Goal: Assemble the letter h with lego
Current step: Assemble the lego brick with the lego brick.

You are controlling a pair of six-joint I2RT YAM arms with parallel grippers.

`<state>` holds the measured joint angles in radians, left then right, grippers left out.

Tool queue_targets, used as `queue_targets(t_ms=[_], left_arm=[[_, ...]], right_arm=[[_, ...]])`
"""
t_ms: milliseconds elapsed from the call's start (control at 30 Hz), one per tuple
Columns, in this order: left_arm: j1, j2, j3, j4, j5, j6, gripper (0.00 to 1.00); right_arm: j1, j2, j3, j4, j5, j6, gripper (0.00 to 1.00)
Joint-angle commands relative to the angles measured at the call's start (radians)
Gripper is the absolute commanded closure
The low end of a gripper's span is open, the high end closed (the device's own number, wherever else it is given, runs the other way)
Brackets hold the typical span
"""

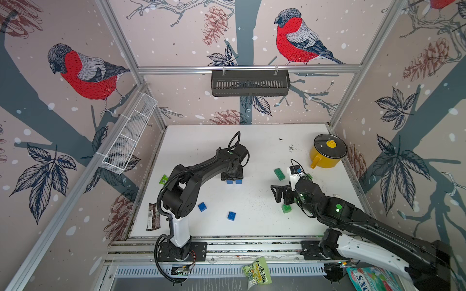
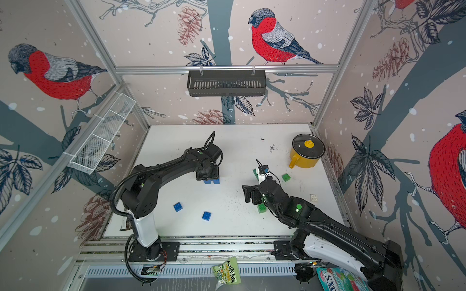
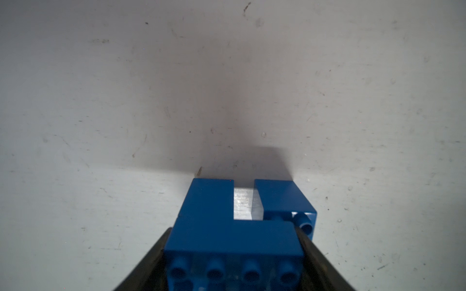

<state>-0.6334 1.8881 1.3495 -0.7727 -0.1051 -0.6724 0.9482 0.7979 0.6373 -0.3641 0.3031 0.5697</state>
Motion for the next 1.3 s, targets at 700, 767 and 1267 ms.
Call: queue_targets(t_ms=[700, 767, 1267], left_arm=[[-0.002, 0.023, 0.054, -0.175, 0.014, 0.056, 0.18], [-0.002, 0.020, 0.055, -0.177, 0.014, 0.057, 0.18], [-0.002, 0.022, 0.104, -0.181, 0.007, 0.081, 0.20]], right_arm=[[0.001, -0.005, 0.005, 0.013, 0.007, -0.014, 0.01], [0.000, -0.005, 0.004, 0.012, 0.007, -0.014, 0.01], [0.001, -0.003, 0.005, 0.010, 0.007, -0.014, 0.01]])
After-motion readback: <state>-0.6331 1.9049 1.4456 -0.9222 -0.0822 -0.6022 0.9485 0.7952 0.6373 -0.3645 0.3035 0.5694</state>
